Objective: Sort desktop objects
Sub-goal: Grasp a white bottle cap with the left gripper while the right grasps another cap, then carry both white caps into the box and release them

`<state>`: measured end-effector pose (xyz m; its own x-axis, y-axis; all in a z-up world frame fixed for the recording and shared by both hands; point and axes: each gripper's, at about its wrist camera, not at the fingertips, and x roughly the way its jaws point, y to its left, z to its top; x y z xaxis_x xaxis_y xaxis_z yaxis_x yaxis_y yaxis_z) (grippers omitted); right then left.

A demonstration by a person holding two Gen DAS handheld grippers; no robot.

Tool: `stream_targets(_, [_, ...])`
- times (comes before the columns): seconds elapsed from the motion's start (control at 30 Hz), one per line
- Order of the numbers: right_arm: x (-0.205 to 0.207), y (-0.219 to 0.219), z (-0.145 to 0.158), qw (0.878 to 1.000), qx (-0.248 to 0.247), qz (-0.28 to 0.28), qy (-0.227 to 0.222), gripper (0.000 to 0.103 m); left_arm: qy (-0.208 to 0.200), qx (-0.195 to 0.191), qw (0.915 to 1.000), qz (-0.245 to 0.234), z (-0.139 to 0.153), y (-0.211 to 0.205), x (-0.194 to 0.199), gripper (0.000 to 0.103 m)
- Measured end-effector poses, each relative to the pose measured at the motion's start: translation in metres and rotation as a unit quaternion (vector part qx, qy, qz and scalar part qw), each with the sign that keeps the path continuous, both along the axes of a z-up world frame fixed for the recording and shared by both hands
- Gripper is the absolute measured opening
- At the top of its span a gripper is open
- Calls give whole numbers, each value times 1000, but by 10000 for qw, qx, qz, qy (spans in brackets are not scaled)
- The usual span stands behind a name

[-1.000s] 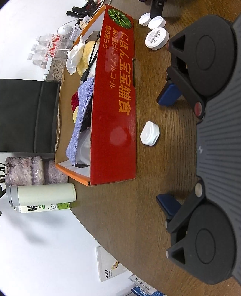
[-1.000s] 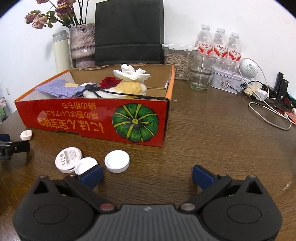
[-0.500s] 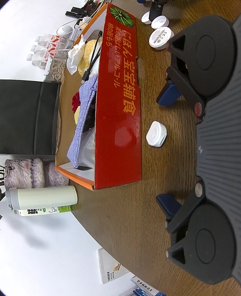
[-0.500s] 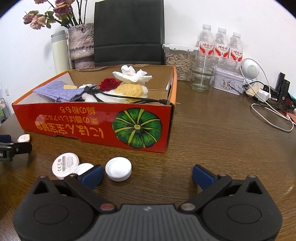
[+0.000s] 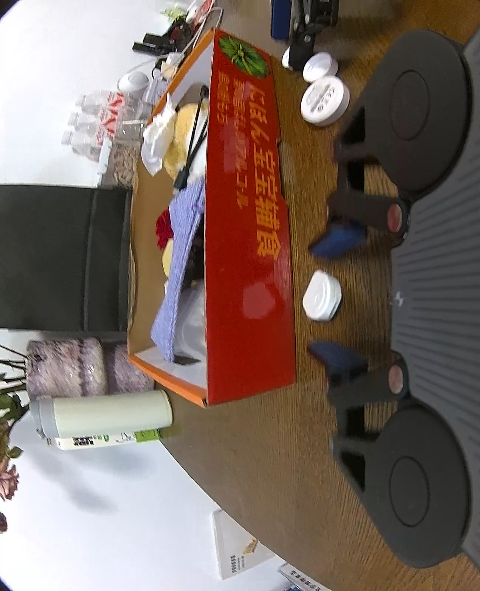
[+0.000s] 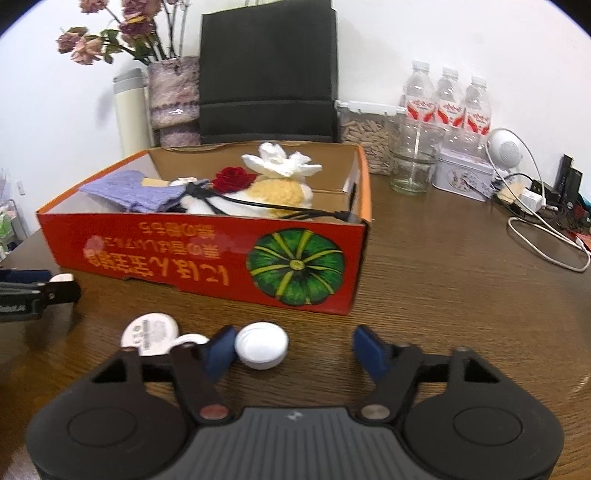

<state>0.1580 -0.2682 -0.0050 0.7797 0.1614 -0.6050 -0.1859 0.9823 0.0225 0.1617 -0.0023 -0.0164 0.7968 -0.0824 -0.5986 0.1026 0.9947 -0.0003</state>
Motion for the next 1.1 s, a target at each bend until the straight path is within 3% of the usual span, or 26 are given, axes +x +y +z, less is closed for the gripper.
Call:
stream_targets(0.03, [-2, 2, 0, 10000, 10, 57, -28, 32, -18, -18, 10000, -23, 0, -1, -2, 29])
stream_targets(0.07, [-4, 4, 1, 9999, 16, 96, -51, 28, -21, -52, 10000, -58, 0, -2, -4, 29])
stream_targets(0.6, [-21, 13, 12, 9986, 130, 183, -473, 27, -432, -156, 9989, -117, 9, -7, -23, 29])
stream_targets(0.9, [-46, 27, 33, 9882, 309, 366, -1453, 27, -1257, -371, 9909, -300, 29, -18, -47, 29])
stream_targets(1.1, [-44, 36, 45, 9793, 371, 248, -1973, 27, -1623, -133, 9857, -441, 40, -43, -48, 29])
